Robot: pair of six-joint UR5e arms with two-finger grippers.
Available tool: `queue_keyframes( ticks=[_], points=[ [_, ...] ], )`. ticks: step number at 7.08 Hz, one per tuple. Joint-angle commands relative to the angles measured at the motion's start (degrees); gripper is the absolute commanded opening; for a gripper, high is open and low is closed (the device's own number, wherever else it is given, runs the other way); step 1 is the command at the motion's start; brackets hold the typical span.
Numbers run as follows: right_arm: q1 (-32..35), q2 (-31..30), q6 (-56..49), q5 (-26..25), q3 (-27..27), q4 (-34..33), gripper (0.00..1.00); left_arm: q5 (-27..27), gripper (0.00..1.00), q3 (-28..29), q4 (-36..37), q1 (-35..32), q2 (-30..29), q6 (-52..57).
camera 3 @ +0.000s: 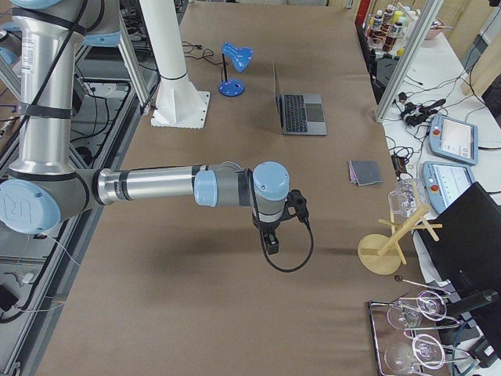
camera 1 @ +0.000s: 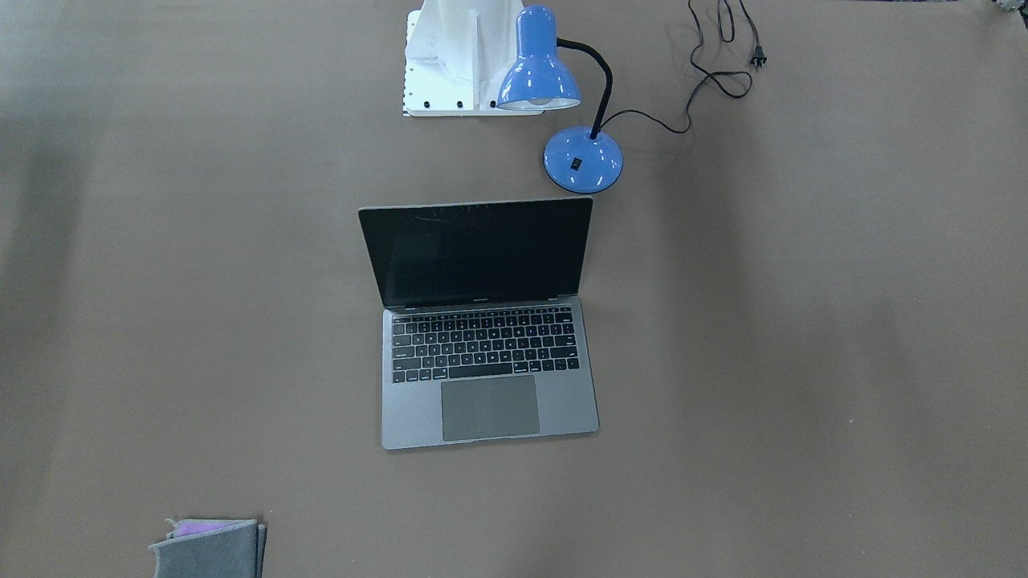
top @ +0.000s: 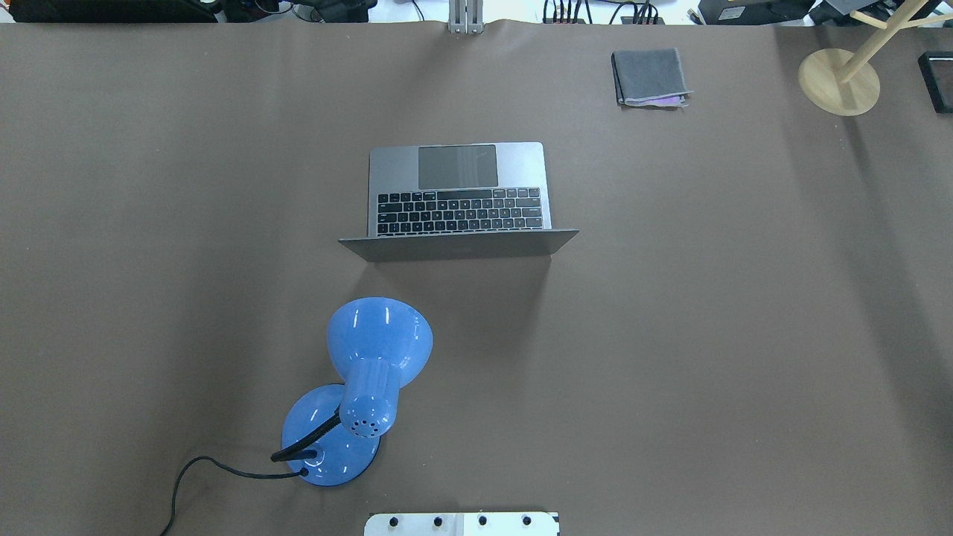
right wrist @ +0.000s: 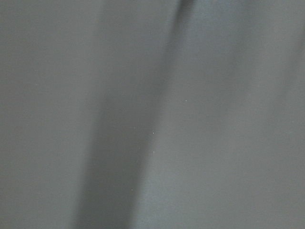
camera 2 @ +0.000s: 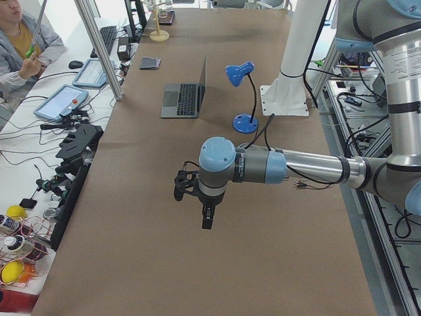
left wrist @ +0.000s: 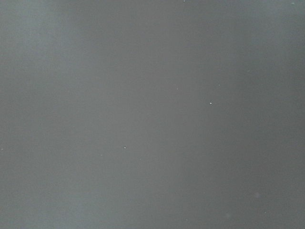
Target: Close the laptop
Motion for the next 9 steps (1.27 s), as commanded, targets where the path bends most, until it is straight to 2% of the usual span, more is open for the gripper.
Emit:
queue_keyframes(
  ticks=[1, 5, 9],
  points=[
    [0.0, -0.1, -0.1, -4.3, -0.7, 0.0, 1.00, -0.1, 0.98, 0.7, -0.3, 0.0, -0.2, -0.5],
    [-0.1, -0.2, 0.2, -4.7, -0.7, 0.0, 1.00, -0.9, 0.98, 0.0, -0.4, 0.1, 1.1, -0.4],
    [-0.1, -0.6, 0.4, -2.8, -0.1, 0.0, 1.00, -1.1, 0.98, -0.1, -0.7, 0.1, 1.2, -0.3]
  ],
)
